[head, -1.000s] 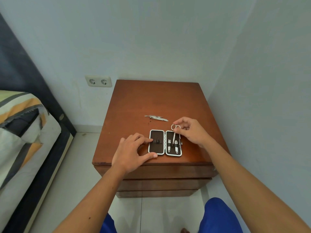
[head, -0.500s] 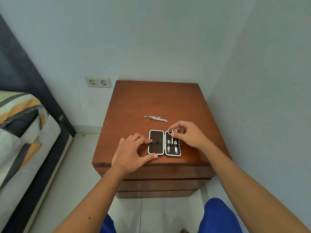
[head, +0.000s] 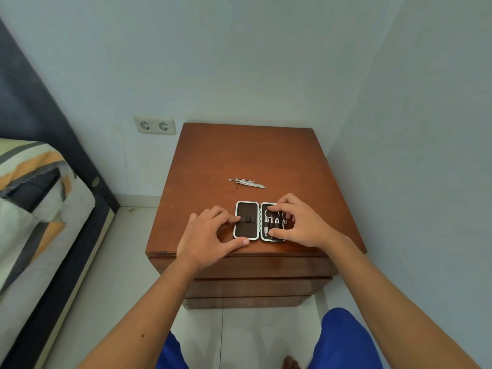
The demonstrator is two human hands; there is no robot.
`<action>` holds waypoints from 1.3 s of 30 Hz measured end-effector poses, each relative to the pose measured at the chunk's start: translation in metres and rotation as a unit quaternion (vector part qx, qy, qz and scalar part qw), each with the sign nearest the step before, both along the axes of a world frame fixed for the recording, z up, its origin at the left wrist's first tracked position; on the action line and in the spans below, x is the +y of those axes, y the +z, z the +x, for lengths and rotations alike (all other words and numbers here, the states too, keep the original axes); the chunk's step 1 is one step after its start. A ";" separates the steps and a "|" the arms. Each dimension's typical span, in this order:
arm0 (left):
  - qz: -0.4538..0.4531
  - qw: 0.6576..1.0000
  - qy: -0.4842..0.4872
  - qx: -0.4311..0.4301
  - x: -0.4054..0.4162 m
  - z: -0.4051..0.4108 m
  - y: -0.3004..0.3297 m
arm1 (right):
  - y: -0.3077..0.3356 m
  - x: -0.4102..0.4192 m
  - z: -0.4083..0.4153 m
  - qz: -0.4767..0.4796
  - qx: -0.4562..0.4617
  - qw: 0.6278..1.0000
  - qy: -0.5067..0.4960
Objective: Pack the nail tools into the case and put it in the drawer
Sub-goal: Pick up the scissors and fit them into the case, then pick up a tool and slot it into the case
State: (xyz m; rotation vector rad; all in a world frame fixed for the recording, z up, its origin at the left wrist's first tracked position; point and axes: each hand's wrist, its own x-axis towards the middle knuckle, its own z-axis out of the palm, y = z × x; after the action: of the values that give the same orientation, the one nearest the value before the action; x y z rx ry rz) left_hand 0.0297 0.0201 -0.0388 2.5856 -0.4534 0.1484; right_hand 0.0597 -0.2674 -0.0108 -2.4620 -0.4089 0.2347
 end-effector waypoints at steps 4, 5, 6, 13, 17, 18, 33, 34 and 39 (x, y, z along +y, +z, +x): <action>-0.001 1.000 -0.001 0.003 0.000 0.000 0.000 | 0.001 -0.001 0.001 -0.005 0.003 1.000 0.002; -0.001 1.000 -0.001 0.003 0.000 0.000 0.000 | 0.001 -0.001 0.001 -0.006 0.003 1.000 0.002; -0.003 1.000 -0.001 0.004 0.000 0.000 0.000 | 0.001 -0.001 0.001 -0.002 0.002 1.000 -0.001; -0.019 1.000 0.006 -0.004 0.000 0.001 -0.003 | 0.012 0.021 0.033 0.056 -0.072 0.992 -0.091; -0.027 1.000 0.006 0.003 0.001 0.002 -0.005 | 0.008 0.040 0.067 0.025 -0.081 0.988 -0.127; -0.028 1.000 0.007 0.004 0.000 0.002 -0.005 | 0.008 0.044 0.074 0.020 -0.081 0.988 -0.131; 0.026 0.999 0.005 0.029 0.001 0.007 -0.003 | 0.001 0.050 0.086 -0.042 -0.087 0.989 -0.113; 0.025 0.999 0.006 0.027 0.000 0.007 -0.003 | 0.000 0.048 0.085 -0.037 -0.090 0.989 -0.115; 0.014 1.000 0.010 0.022 0.000 0.005 -0.002 | 0.000 0.044 0.081 -0.038 -0.101 0.988 -0.113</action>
State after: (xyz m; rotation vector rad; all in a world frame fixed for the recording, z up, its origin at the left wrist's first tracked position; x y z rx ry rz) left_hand 0.0344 0.0204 -0.0413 2.6151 -0.4176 0.0920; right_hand 0.1407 -0.2238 -0.0106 -2.5907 -0.2053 -0.0972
